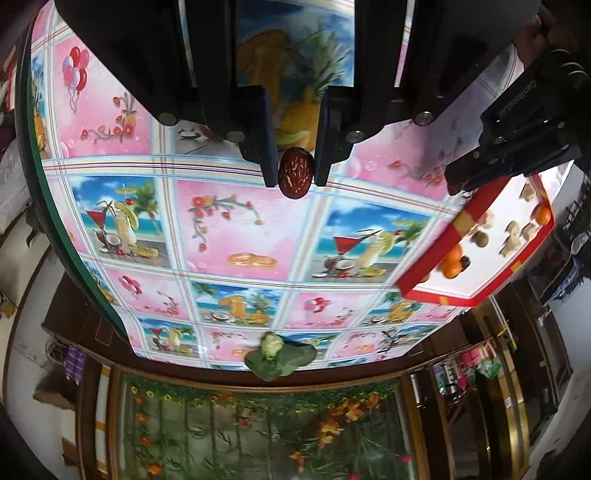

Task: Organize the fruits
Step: 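Carry both red dates over the red box with both tools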

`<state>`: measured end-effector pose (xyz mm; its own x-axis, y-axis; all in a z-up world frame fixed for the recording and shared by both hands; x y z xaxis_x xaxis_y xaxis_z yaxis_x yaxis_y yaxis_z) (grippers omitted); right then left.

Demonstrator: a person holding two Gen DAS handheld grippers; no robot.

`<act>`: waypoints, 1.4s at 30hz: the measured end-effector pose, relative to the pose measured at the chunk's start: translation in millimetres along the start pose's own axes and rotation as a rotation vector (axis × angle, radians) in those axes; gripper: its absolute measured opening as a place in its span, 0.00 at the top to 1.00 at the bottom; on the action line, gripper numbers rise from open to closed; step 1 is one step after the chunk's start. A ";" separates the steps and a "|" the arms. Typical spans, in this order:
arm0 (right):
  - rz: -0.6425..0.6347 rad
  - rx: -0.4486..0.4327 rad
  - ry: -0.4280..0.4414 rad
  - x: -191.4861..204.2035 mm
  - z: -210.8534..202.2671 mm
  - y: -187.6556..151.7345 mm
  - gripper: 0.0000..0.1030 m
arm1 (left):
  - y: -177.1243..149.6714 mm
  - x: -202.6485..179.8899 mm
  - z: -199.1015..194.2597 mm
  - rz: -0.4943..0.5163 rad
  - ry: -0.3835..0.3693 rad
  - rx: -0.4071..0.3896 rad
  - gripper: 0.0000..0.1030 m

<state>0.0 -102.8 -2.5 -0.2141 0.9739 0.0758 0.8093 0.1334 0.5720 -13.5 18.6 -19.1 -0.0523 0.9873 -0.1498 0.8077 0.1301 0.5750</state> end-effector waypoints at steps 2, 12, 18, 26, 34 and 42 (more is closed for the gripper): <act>-0.013 -0.004 0.000 6.0 -2.8 -0.4 0.79 | -1.5 3.3 -2.8 -0.007 -0.001 -0.002 0.87; -0.069 -0.040 0.027 25.2 -9.5 2.0 0.79 | -2.2 22.7 -19.6 -0.057 0.045 -0.041 0.87; -0.072 -0.042 0.061 26.9 4.9 4.5 0.79 | -0.8 54.0 -33.9 -0.129 0.116 -0.067 0.87; -0.107 -0.041 0.112 39.4 14.3 12.9 0.79 | -2.0 82.6 -51.1 -0.202 0.181 -0.094 0.87; -0.139 -0.042 0.151 54.2 17.4 14.2 0.79 | -1.1 87.6 -52.1 -0.212 0.187 -0.099 0.87; -0.129 -0.044 0.140 52.0 19.3 16.3 0.79 | -1.2 92.1 -50.1 -0.222 0.192 -0.094 0.87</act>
<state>12.7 -46.4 -5.0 -0.3915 0.9135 0.1108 0.7460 0.2446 0.6194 -48.7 113.9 6.7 -0.3386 0.9318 -0.1308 0.7068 0.3437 0.6184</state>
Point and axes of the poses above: each gripper's, at about its wrist camera, not at the fingertips, and z roughly the way its jaws point, x to its left, y to its top, the point moved 1 cm from there along z, roughly the way its jaws point, and after that the axes turned 8 degrees about x, right-handed, at the moved point
